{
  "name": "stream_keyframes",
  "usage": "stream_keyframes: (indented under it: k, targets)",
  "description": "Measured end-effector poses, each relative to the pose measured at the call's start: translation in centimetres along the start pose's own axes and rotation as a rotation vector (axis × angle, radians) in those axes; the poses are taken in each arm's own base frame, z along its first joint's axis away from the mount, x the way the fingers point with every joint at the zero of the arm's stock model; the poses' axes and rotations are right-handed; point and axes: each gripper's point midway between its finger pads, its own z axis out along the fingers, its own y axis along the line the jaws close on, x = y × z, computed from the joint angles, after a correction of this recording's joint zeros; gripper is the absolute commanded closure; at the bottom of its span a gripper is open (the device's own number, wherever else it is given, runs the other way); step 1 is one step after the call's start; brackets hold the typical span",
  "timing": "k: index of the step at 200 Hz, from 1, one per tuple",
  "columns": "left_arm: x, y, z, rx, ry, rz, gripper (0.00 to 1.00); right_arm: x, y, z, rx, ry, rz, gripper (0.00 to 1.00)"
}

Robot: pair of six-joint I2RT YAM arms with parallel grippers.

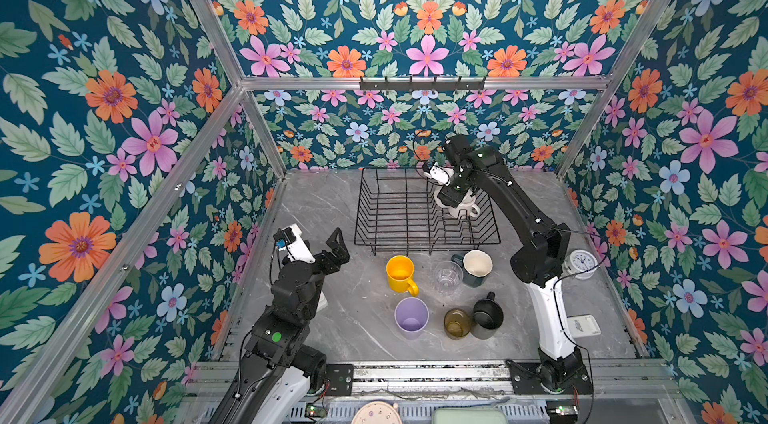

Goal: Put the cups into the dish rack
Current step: 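Lower the white octagonal mug upside down into the rack with the right gripper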

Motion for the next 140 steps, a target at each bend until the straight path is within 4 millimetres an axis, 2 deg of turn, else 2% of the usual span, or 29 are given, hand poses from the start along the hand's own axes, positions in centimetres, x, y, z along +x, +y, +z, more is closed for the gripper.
stream_keyframes:
  k: [82, 140]
  targets:
    - [0.5, 0.0, 0.6, -0.009, 0.017, 0.007, 0.00, 0.1, 0.3, 2.3, -0.015, 0.017, -0.060, 1.00]
    - [0.4, -0.1, 0.7, -0.007, 0.015, 0.002, 0.00, 0.1, 1.2, 3.9, -0.062, 0.019, -0.070, 1.00]
